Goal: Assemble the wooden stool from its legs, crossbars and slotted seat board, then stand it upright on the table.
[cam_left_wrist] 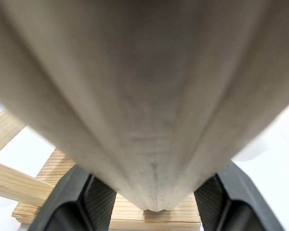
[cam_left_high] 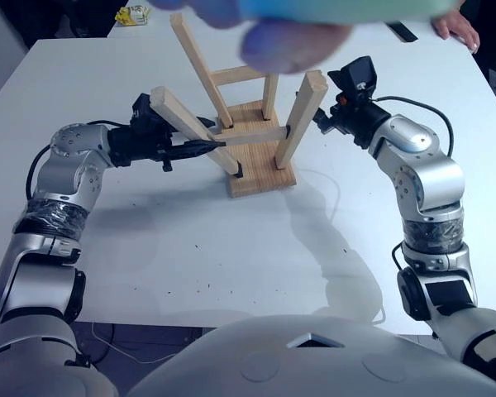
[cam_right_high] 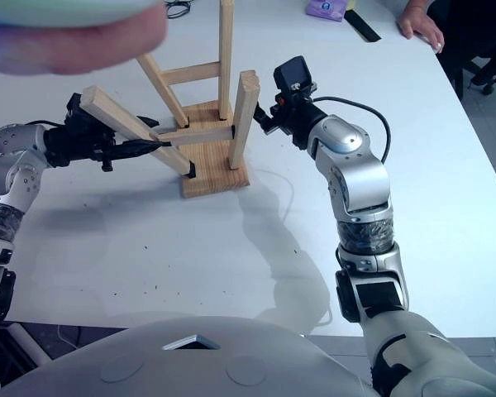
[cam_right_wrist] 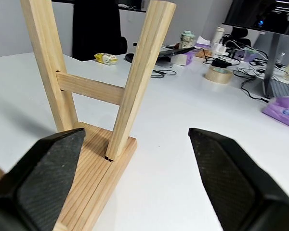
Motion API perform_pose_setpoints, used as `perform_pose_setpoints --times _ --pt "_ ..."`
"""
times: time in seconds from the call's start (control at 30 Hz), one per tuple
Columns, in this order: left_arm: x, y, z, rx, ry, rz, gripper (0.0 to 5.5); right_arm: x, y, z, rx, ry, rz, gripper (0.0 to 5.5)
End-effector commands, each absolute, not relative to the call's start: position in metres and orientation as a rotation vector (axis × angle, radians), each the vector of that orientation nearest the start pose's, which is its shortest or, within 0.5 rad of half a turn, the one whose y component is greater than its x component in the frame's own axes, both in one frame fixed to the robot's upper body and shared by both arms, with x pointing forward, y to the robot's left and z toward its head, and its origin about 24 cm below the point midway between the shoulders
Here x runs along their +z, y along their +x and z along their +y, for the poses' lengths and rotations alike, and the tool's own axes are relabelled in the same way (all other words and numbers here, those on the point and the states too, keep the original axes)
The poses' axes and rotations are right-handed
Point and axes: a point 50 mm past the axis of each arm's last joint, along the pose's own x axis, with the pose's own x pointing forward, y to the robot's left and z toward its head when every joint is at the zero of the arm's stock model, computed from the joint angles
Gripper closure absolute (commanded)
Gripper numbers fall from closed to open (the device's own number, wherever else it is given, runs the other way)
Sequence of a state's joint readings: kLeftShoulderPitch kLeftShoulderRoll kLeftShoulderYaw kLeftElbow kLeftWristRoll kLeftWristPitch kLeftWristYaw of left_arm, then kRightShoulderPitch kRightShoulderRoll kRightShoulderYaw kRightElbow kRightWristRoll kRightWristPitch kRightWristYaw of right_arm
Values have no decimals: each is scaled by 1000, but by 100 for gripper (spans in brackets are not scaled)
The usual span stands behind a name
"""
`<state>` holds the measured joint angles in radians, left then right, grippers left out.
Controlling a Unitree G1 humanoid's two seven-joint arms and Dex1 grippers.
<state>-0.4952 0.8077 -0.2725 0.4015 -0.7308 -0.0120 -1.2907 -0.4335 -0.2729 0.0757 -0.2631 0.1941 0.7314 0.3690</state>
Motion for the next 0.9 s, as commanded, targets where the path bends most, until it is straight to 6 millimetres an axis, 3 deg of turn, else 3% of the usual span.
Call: perform_pose_setpoints --times 0.03,0.23,0.53,0.9 --pt "19 259 208 -1351 181 700 346 155 273 -95 659 -69 64 155" --pt "24 271 204 -1315 252 698 346 161 263 -96 562 -58 33 155" --pt "41 286 200 -1369 226 724 346 170 245 -95 432 3 20 155" --pt "36 297 149 -1459 295 749 346 172 231 -95 269 49 23 155"
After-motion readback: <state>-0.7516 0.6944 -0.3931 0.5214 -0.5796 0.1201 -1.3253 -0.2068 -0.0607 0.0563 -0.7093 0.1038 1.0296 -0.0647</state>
